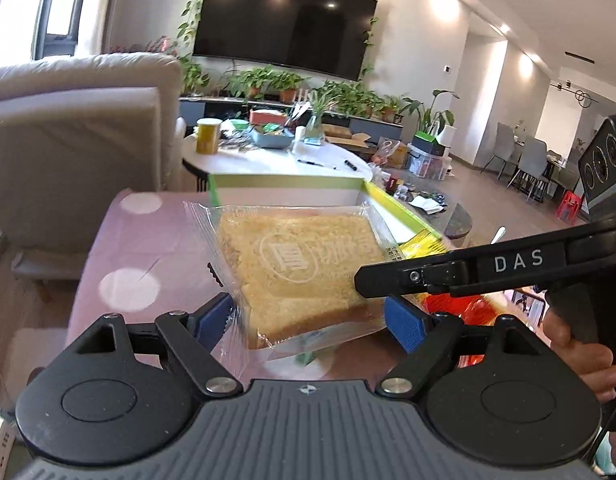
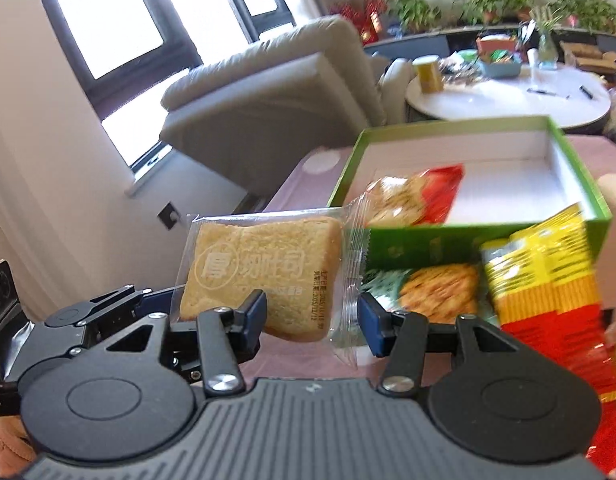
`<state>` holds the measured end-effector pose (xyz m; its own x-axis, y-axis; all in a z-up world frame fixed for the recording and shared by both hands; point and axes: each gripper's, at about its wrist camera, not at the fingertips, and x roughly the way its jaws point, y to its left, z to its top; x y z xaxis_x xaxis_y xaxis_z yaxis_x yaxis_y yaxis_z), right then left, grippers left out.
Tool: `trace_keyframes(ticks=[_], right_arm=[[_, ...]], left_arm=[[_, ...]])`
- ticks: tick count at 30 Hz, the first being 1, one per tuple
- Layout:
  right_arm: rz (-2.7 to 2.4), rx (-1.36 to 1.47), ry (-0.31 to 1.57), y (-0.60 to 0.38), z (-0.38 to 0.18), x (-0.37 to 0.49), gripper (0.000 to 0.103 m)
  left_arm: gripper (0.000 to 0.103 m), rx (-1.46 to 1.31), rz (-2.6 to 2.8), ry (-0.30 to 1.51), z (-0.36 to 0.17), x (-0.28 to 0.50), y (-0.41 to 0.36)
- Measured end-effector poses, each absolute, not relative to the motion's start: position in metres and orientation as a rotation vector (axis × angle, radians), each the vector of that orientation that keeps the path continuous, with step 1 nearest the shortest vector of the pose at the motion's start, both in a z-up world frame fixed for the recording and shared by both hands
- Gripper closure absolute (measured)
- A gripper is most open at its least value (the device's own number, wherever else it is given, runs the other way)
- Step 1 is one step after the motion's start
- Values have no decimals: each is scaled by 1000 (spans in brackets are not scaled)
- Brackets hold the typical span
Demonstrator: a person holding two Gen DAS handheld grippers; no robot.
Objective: Organize snacks
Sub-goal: 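Carry the bread slice into the green box beside the pastry bag and release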
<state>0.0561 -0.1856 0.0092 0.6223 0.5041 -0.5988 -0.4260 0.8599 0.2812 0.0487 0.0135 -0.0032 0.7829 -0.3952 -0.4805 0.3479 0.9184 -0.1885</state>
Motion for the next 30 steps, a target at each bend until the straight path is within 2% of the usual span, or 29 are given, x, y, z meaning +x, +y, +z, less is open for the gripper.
trace_keyframes(ticks=[18, 30], right_arm=[[460, 242, 624, -268, 23, 101, 50], [489, 294, 620, -300, 22, 153, 49]], left_arm=[[23, -47, -453, 545, 11, 108, -84], [22, -71, -458, 580, 7, 162, -110]])
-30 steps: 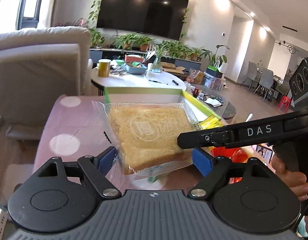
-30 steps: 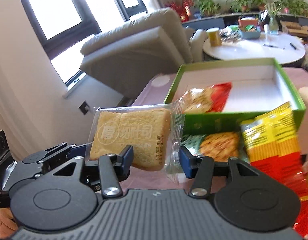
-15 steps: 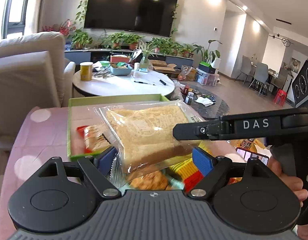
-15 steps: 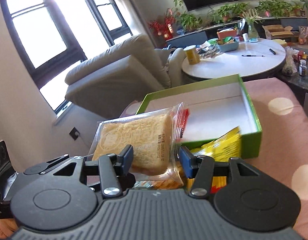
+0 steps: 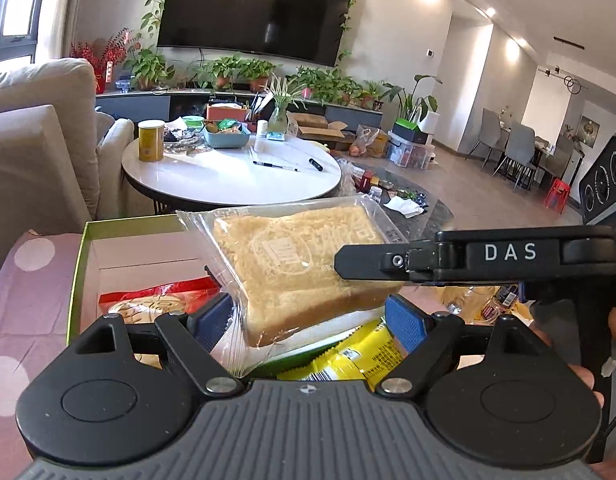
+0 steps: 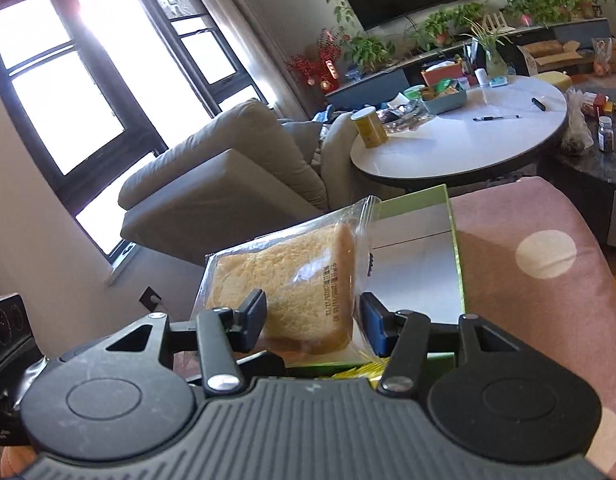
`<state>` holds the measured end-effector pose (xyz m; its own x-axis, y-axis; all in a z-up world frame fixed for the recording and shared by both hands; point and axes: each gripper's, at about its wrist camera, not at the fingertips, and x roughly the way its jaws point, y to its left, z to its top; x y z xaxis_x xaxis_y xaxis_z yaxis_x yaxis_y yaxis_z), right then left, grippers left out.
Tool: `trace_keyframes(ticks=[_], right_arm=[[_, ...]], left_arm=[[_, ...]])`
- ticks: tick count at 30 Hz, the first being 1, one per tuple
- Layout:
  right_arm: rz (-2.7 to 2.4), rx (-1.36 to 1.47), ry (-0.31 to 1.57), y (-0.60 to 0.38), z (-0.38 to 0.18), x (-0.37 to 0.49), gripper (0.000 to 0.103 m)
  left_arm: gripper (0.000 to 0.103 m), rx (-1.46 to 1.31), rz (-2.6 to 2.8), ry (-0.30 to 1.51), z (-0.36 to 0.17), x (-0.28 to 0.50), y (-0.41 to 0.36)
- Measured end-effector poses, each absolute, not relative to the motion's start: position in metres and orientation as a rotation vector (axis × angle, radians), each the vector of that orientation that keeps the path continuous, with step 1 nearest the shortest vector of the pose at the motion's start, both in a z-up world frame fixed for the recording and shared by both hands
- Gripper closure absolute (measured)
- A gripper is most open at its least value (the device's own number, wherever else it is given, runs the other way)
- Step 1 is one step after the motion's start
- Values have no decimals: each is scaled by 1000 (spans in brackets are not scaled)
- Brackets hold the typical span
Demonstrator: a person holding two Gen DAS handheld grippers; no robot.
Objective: Organize snacks
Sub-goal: 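Carry the bread slice into the green box beside the pastry bag and release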
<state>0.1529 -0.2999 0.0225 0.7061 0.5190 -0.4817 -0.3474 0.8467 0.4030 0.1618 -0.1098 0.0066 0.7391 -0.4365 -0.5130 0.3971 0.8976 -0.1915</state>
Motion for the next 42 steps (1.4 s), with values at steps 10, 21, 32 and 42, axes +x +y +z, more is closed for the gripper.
trace_keyframes(ticks=[10, 21, 32, 42], right_arm=[[475, 323, 671, -311, 2, 176, 49], [457, 332, 721, -312, -15, 193, 49], [432, 293, 705, -311, -19, 194, 42], [415, 303, 657, -320, -12, 186, 39]], left_arm=[[22, -60, -441, 642, -14, 184, -118], [22, -41, -423, 694, -31, 200, -120], [22, -24, -414, 702, -34, 197, -118], [21, 1, -406, 661, -26, 187, -116]])
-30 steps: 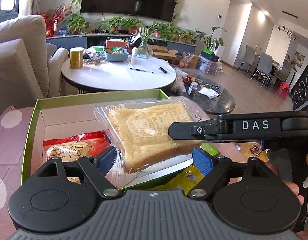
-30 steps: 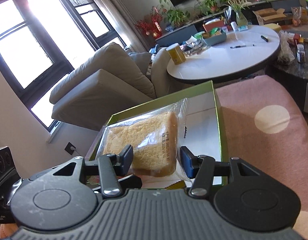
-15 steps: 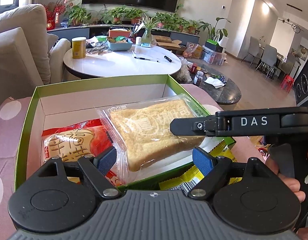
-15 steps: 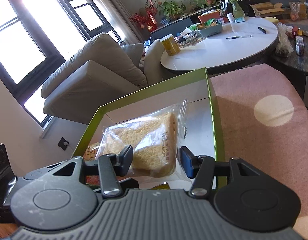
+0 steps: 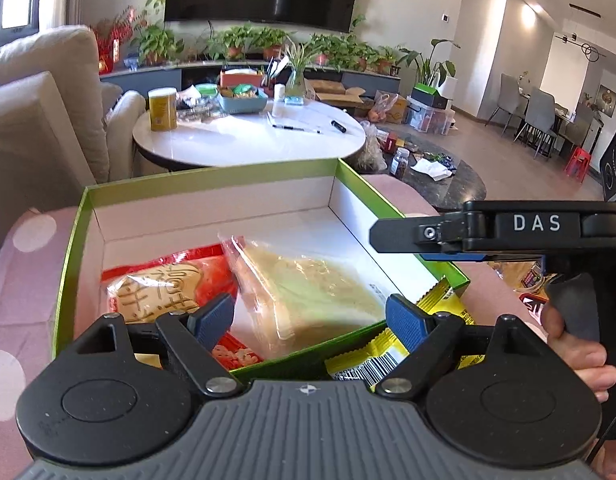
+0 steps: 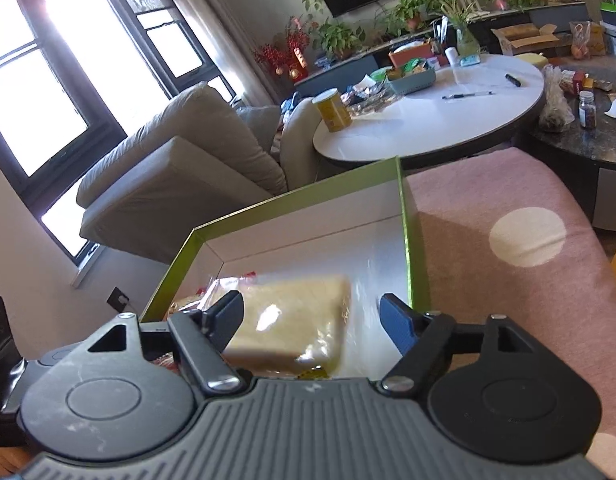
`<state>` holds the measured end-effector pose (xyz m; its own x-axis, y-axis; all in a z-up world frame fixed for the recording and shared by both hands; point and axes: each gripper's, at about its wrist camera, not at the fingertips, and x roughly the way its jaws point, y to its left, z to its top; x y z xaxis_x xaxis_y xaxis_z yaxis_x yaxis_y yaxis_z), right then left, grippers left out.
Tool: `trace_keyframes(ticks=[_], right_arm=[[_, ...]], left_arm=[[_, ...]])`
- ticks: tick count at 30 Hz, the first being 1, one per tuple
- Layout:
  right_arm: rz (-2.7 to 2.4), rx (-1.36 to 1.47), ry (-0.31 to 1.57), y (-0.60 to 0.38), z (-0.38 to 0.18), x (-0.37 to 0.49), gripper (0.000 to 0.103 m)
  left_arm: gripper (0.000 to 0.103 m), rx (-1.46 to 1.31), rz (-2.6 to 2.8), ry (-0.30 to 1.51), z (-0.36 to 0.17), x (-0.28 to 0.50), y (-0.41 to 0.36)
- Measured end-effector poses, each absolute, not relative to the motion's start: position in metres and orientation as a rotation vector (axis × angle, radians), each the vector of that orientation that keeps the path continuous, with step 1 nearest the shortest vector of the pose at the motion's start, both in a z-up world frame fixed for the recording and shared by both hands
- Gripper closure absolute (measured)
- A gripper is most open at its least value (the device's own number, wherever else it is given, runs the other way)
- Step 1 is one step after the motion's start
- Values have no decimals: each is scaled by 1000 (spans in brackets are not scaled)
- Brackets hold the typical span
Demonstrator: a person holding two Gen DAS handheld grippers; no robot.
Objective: Organize snacks
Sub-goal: 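Carry the bread slice into the green box beside the pastry bag and release, then grasp the yellow-red chip bag with the right gripper and lift it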
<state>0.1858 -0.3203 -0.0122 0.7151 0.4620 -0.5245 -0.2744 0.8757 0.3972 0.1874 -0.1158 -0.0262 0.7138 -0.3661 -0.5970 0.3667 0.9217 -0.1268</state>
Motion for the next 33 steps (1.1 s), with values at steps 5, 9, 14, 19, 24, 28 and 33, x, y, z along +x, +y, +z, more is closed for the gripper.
trace_keyframes(ticks=[5, 9, 14, 19, 24, 28, 33], right_arm=[[421, 311, 642, -323, -8, 183, 39], [422, 303, 640, -322, -6, 178, 39], [418, 282, 646, -319, -4, 167, 39], [414, 255, 658, -314, -4, 152, 39], [400, 247, 664, -313, -3, 137, 39], [376, 255, 676, -315, -7, 123, 39], [355, 272, 698, -317, -15, 107, 39]], left_arm=[[20, -12, -404, 650, -24, 183, -111], [19, -16, -407, 651, -24, 176, -108], [18, -38, -408, 646, -23, 168, -103], [18, -52, -417, 641, -22, 157, -99], [17, -68, -421, 646, -23, 142, -94], [17, -82, -437, 647, -24, 130, -94], [17, -64, -478, 646, -25, 114, -102]])
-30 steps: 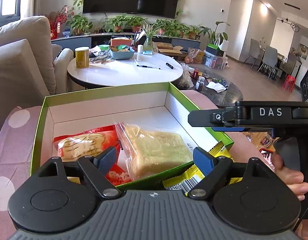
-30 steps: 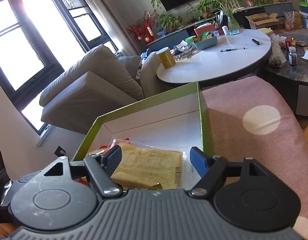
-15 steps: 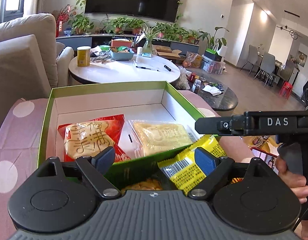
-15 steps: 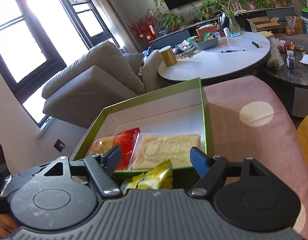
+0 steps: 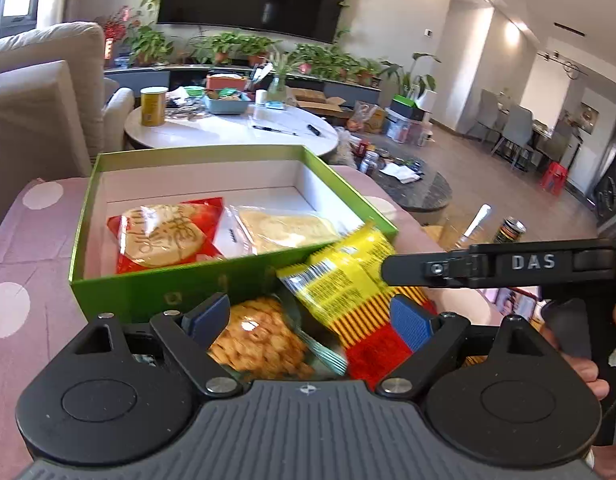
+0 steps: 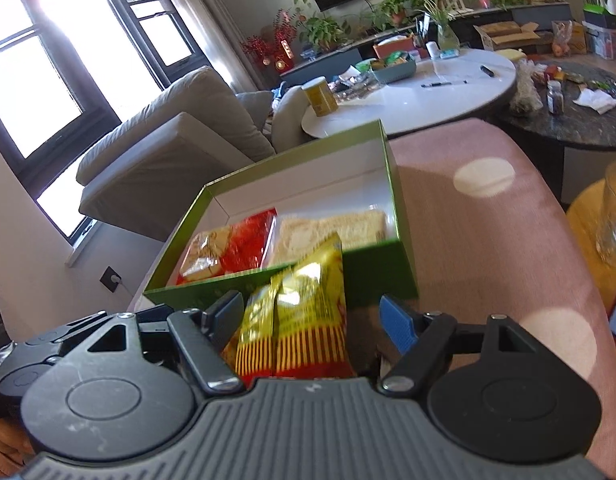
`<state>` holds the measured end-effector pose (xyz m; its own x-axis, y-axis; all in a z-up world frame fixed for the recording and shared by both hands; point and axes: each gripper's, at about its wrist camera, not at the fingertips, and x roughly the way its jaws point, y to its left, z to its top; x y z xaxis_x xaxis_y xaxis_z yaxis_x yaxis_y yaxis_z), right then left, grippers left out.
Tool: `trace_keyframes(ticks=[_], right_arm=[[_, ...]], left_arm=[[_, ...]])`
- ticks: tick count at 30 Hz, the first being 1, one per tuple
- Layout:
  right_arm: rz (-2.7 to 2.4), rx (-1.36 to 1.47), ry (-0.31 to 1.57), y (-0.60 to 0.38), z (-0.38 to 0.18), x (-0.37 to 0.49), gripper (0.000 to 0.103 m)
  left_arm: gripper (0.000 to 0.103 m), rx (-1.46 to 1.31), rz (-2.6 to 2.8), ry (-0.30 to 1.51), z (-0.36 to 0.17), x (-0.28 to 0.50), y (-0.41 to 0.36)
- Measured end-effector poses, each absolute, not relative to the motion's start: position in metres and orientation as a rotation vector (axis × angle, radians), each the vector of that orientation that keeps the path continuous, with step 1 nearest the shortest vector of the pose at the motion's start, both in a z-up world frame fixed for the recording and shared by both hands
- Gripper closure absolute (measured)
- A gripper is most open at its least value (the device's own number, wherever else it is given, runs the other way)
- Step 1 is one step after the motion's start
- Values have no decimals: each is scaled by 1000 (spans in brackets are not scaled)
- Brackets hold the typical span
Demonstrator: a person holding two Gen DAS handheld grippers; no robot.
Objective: Organize snacks
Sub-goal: 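Grasp the yellow-red chip bag with the right gripper and lift it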
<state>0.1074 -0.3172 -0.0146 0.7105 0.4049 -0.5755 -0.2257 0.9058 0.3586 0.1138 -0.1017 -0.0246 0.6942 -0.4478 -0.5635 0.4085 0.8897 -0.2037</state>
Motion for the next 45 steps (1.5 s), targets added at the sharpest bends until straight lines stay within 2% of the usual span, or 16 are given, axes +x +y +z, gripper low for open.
trace_keyframes(ticks=[30, 32, 35, 37, 45], right_arm=[[392, 266, 717, -308, -16, 89, 39], [386, 267, 726, -308, -18, 91, 39], [394, 253, 751, -301, -24, 92, 39], [383, 232, 758, -295, -27, 92, 48], [419, 281, 721, -296, -6, 79, 51]], left_arm=[[17, -11, -611, 737, -47, 96, -129], [19, -18, -621, 740, -48, 97, -131], [28, -11, -635, 734, -48, 96, -136], [29, 1, -643, 713, -45, 92, -136], [30, -1, -667, 614, -21, 75, -128]])
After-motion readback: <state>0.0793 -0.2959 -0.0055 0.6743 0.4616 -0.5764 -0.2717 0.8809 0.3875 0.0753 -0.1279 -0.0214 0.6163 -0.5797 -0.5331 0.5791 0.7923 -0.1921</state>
